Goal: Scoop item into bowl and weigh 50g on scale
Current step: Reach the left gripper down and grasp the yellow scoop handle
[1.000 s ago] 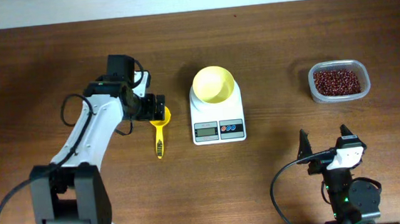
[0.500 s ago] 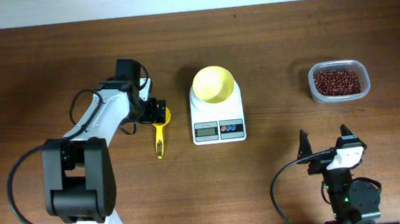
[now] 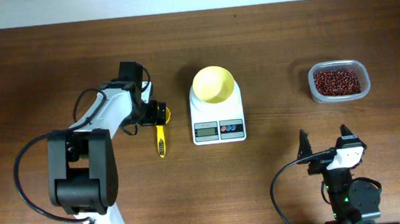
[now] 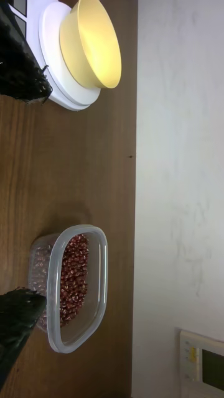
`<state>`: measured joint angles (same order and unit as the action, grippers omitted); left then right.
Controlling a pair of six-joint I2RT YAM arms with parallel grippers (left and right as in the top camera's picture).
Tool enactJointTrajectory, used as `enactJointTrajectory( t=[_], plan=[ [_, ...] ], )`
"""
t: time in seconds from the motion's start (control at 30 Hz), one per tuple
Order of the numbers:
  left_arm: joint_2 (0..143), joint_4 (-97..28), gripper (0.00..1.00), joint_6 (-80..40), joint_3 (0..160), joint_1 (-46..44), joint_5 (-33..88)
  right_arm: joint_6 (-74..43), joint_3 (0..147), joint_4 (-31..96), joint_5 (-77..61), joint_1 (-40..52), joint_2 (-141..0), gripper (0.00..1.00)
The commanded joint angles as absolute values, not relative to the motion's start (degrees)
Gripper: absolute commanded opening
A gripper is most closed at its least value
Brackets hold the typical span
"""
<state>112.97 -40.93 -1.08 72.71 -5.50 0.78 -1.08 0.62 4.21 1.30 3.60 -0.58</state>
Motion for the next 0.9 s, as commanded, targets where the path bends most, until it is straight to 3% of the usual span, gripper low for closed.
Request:
enactJointTrajectory(
  t=[0.0, 0.37, 0.6, 0.67, 0.87],
  plan=[
    [113.89, -40.95, 0.79, -1.54, 73.23, -5.37, 0.62, -0.91, 0.32, 4.58, 2.00, 4.12, -0.21, 0.99],
    [113.89, -40.97, 0.34, -1.54, 73.23, -5.37, 0.64, -0.91, 0.32, 4.58, 2.00, 4.12, -0.21, 0.99],
    [113.89, -40.95, 0.15, -1.54, 73.23, -5.37, 0.64, -0.91, 0.32, 4.58, 2.00, 4.12, -0.21, 0.99],
    [113.89, -40.97, 0.00, -1.54, 73.23, -5.37, 0.64, -0.91, 0.32, 4.58, 2.00, 4.12, -0.21, 0.99],
    [113.86, -40.99, 0.00, -1.56, 73.25, -5.37, 0.84, -0.91, 0.32, 4.58, 2.00, 4.12, -0.21, 0.99]
  ],
)
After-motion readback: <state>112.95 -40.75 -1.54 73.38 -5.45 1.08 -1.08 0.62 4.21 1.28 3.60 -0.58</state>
